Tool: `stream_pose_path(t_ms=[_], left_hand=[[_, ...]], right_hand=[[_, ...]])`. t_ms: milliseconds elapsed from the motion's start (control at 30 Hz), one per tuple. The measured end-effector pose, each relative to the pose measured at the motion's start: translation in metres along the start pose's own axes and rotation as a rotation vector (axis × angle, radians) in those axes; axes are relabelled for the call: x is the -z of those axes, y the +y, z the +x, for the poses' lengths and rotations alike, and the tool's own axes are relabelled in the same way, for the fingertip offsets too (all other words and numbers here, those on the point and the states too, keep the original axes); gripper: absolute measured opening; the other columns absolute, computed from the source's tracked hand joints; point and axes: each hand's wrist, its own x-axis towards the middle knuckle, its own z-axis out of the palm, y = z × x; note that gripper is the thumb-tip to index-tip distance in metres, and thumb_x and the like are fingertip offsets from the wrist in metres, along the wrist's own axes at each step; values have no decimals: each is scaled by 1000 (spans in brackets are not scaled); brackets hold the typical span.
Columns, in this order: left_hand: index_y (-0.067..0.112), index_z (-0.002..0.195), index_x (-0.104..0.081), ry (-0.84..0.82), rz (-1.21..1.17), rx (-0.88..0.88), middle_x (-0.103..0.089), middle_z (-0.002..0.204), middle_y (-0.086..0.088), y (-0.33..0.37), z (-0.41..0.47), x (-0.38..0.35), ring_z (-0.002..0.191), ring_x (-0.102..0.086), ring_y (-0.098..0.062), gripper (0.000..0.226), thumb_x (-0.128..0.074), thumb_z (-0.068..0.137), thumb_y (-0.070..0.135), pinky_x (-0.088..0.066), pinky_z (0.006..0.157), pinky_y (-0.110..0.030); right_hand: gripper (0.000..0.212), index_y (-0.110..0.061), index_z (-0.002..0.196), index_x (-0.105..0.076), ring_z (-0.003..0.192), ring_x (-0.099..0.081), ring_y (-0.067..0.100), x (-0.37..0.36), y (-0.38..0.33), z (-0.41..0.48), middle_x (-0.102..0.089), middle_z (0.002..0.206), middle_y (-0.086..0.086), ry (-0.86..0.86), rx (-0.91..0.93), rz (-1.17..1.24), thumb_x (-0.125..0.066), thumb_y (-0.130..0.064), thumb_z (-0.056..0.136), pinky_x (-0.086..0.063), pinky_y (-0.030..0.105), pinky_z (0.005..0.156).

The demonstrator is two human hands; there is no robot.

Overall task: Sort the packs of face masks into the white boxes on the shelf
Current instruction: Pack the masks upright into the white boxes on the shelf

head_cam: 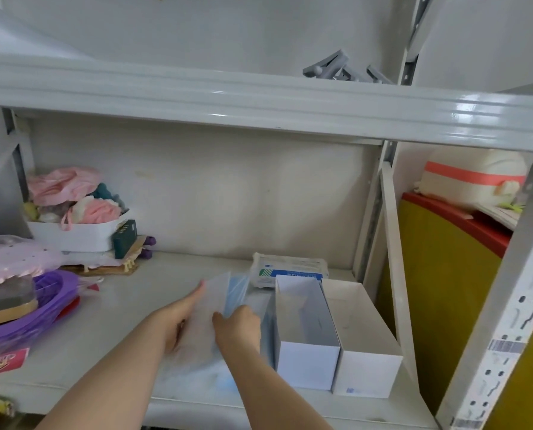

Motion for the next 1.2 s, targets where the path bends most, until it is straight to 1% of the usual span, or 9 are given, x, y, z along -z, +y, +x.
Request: stream_pose_path(t_ms=[133, 267, 367, 467, 533, 667, 800, 933, 1200], left_hand=[[-1, 119, -61, -4, -91, -7, -65, 95, -16, -5, 10, -1, 78, -61, -27, 83, -43, 84, 73, -45, 73, -36], [4, 123, -59, -6, -147, -101, -66, 103, -17, -4, 5, -11, 90, -64, -29, 69, -51, 87, 63, -49, 83, -36], [6, 137, -49, 240, -178, -190, -52, 137, -19, 3, 8, -19, 123, -52, -35, 90, -40, 81, 77, -39, 105, -40], [3, 130, -53, 449, -182, -278, -54, 133, -21, 12, 7, -25, 120, -52, -38, 93, -29, 82, 79, -40, 101, -43], [5, 129, -54, 430, -208, -316, -55, 132, -19, 20, 6, -27, 119, -53, -37, 90, -29, 83, 78, -40, 101, -41], [13, 124, -59, 114, -333, -308, -62, 123, -15, 21, 6, -34, 114, -59, -32, 86, -31, 80, 82, -42, 106, -42], [19, 129, -59, 139, -286, -287, -61, 129, -15, 13, 56, -36, 115, -59, -33, 135, -35, 28, 105, -40, 108, -46], [14, 129, -57, 227, -274, -442, -60, 131, -12, 32, 14, -41, 118, -57, -31, 98, -37, 66, 87, -41, 107, -43], [24, 110, -66, 303, -583, -765, -67, 112, -2, 42, -22, -63, 106, -63, -22, 64, -40, 75, 72, -49, 97, -41]], right_hand=[[34, -18, 72, -44, 76, -58, 18, 7, 1, 0, -49, 74, -6, -107, -59, 139, -70, -41, 79, -52, 26, 67], [35, -14, 95, -50, 86, -59, 18, 13, 6, 3, -57, 92, 0, -188, -59, 223, -73, -33, 78, -49, 22, 63], [43, -12, 111, -54, 95, -64, 21, 13, 3, 6, -62, 109, 6, -156, -24, 259, -74, -27, 76, -57, 29, 74], [41, -12, 112, -58, 97, -66, 24, 19, -3, 7, -66, 108, 7, -146, 60, 320, -73, -23, 75, -58, 39, 84], [43, -14, 112, -56, 98, -66, 23, 23, -2, 8, -66, 109, 6, -192, 100, 373, -74, -24, 75, -57, 39, 87], [64, -20, 121, -51, 101, -63, 18, 23, 7, 8, -64, 112, 0, -243, 125, 359, -81, -33, 66, -55, 34, 86], [66, -24, 127, -46, 104, -63, 19, 21, 13, 13, -63, 115, -1, -249, 131, 400, -79, -24, 69, -55, 35, 88], [64, -24, 127, -48, 101, -64, 14, 30, 7, 25, -65, 113, -2, -205, 205, 471, -77, -18, 70, -54, 24, 75], [57, -29, 116, -60, 94, -69, 12, 38, -2, 30, -71, 102, -5, -62, 328, 546, -79, -15, 64, -59, 35, 82]])
